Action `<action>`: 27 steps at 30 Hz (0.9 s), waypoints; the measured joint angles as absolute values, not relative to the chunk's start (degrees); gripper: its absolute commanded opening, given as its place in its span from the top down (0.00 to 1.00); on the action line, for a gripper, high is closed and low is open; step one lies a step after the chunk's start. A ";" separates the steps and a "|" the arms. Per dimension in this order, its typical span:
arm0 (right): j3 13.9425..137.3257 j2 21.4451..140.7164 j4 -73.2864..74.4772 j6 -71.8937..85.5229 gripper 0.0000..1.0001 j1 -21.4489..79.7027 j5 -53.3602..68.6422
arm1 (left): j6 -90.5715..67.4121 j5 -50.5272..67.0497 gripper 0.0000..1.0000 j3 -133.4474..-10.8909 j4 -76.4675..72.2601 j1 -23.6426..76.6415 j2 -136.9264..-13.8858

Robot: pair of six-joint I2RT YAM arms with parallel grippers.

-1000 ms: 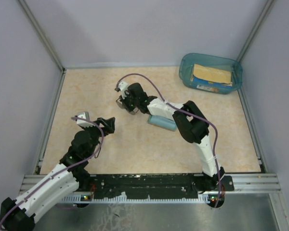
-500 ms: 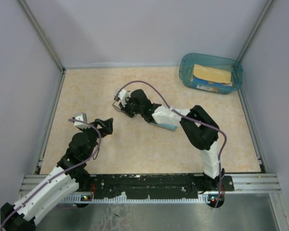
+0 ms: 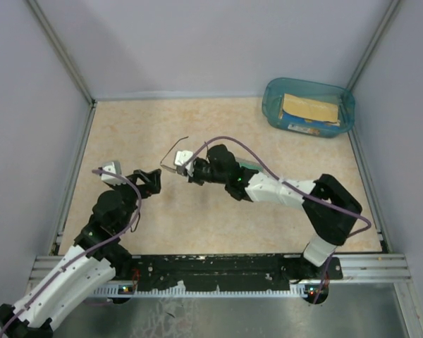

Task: Organize the sunglasses
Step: Pick up the sunglasses from the center of the board, then fold the sunglasses.

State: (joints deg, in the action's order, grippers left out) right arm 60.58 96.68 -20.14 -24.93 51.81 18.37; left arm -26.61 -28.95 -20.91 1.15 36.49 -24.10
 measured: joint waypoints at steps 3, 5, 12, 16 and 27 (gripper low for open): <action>55.88 91.35 -19.68 -28.21 1.00 53.87 18.55 | -25.61 -28.91 0.02 -23.73 3.18 36.49 -25.10; 53.56 88.01 -18.50 -29.78 1.00 55.24 18.52 | -24.99 -28.84 0.01 -25.52 4.08 36.49 -26.06; 45.84 77.06 -14.35 -32.08 1.00 57.28 18.39 | -22.70 -26.33 0.00 -29.36 6.70 36.49 -31.90; 40.77 70.76 -11.00 -32.75 1.00 57.58 18.81 | -21.65 -23.07 0.00 -30.24 7.11 36.49 -36.40; 33.26 60.40 -4.67 -34.92 1.00 58.76 21.08 | -15.92 -8.84 0.00 -34.85 6.83 36.49 -51.90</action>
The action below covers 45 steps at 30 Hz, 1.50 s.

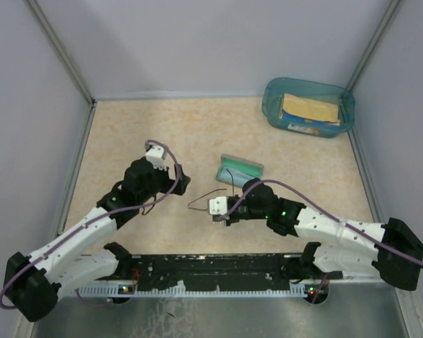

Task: Organize the sunglasses
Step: Fold the sunglasses.

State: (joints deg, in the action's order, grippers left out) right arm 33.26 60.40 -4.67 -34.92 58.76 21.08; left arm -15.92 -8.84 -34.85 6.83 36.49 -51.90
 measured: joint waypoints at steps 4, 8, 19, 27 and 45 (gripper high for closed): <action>33.26 60.42 -2.59 -35.46 1.00 58.78 21.17 | -13.72 -1.72 0.01 -36.69 6.13 36.49 -55.92; 33.26 60.55 -1.45 -35.86 1.00 58.98 21.28 | -11.88 4.75 0.01 -38.76 5.74 36.88 -60.07; 33.26 60.62 0.51 -36.32 1.00 59.53 21.32 | -8.51 13.04 0.01 -43.33 6.04 43.20 -71.16; 33.26 60.60 0.89 -36.45 1.00 59.53 20.73 | -6.52 13.47 0.01 -48.23 8.78 47.83 -77.23; 33.32 59.61 2.28 -36.23 1.00 59.90 20.47 | -6.24 8.88 0.00 -49.84 11.92 49.41 -77.91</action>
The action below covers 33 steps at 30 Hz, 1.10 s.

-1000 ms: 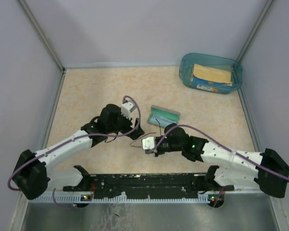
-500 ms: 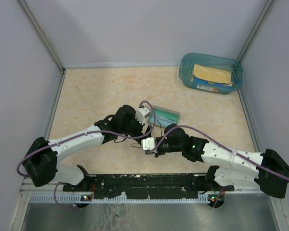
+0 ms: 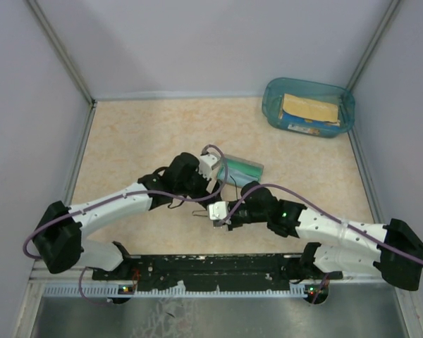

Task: Organize the sunglasses
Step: Fold the sunglasses.

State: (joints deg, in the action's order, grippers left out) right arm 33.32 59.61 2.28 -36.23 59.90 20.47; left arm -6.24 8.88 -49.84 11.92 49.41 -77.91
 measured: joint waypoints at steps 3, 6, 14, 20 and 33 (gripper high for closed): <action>33.56 59.64 3.11 -36.01 1.00 59.90 20.97 | -7.11 5.17 0.00 -50.89 12.51 49.41 -77.08; 34.39 59.99 4.27 -35.88 1.00 59.90 22.39 | -7.68 2.72 0.00 -51.88 12.32 49.41 -75.68; 38.94 63.88 5.78 -35.51 1.00 60.29 25.36 | -7.03 1.32 0.00 -59.24 11.46 49.41 -77.52; 39.92 65.54 6.74 -35.40 1.00 60.75 26.68 | -5.63 1.76 0.00 -65.04 12.12 50.17 -84.95; 41.39 66.39 8.84 -35.46 1.00 61.04 26.87 | -4.21 -0.93 0.00 -72.53 21.28 52.42 -92.23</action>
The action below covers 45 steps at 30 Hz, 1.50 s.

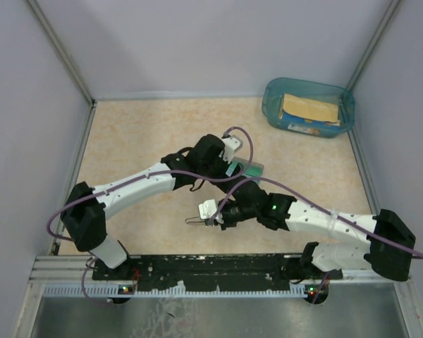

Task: Organize the sunglasses
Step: Fold the sunglasses.

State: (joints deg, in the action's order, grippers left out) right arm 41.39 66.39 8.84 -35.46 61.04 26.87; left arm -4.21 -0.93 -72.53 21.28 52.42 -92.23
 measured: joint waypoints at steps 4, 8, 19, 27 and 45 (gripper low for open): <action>41.39 66.39 9.43 -35.46 1.00 61.04 26.83 | -4.21 -3.27 0.00 -72.53 23.20 52.80 -92.27; 41.39 66.39 9.47 -35.48 1.00 61.23 26.74 | -4.23 -5.21 0.00 -72.53 23.62 53.41 -92.55; 41.39 66.39 9.93 -35.57 1.00 61.78 26.04 | -4.64 -6.92 0.00 -72.53 25.91 53.93 -96.01; 41.39 66.39 9.87 -35.42 1.00 61.87 24.10 | -5.23 -7.66 0.00 -72.01 26.13 54.02 -95.57; 41.39 66.39 7.53 -34.28 1.00 61.87 16.71 | -6.22 -6.59 0.00 -68.82 27.22 55.00 -90.28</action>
